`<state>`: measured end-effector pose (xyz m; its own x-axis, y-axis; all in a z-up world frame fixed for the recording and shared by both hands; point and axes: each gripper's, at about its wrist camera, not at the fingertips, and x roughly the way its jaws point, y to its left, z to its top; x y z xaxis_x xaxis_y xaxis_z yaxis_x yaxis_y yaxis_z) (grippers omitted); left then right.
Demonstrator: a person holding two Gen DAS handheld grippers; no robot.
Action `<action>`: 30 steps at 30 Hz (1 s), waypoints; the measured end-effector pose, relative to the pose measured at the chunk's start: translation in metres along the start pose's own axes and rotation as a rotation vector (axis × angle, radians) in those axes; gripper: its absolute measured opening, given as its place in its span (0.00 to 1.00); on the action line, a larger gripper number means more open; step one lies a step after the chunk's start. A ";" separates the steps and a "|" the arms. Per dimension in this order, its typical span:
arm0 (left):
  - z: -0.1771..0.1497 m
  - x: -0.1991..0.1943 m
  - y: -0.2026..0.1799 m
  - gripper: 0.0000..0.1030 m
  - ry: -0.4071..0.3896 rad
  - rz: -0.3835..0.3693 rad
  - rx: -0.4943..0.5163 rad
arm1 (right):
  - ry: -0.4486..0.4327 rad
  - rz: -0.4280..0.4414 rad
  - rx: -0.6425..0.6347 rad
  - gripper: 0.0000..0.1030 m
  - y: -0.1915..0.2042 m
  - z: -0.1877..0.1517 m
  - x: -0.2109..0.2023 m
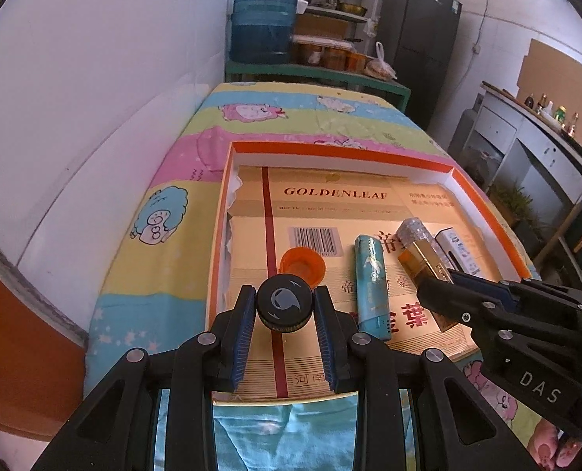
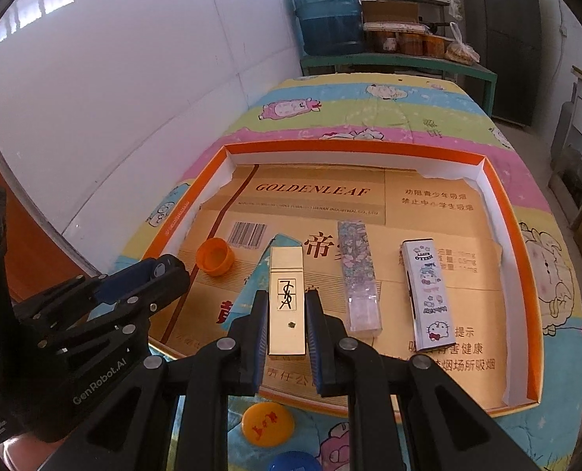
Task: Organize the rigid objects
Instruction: 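Carry the gold lighter with the right gripper while the left carries the black cap into the box lid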
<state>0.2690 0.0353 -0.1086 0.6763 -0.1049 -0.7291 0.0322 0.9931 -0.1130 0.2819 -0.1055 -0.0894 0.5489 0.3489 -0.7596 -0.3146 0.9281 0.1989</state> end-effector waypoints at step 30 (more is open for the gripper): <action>-0.004 0.016 -0.005 0.30 0.036 0.001 0.026 | 0.051 -0.020 0.011 0.18 -0.005 -0.006 0.021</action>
<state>0.2762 0.0288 -0.1223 0.6496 -0.1055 -0.7529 0.0509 0.9941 -0.0954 0.2903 -0.1030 -0.1103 0.5144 0.3235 -0.7942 -0.2956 0.9362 0.1899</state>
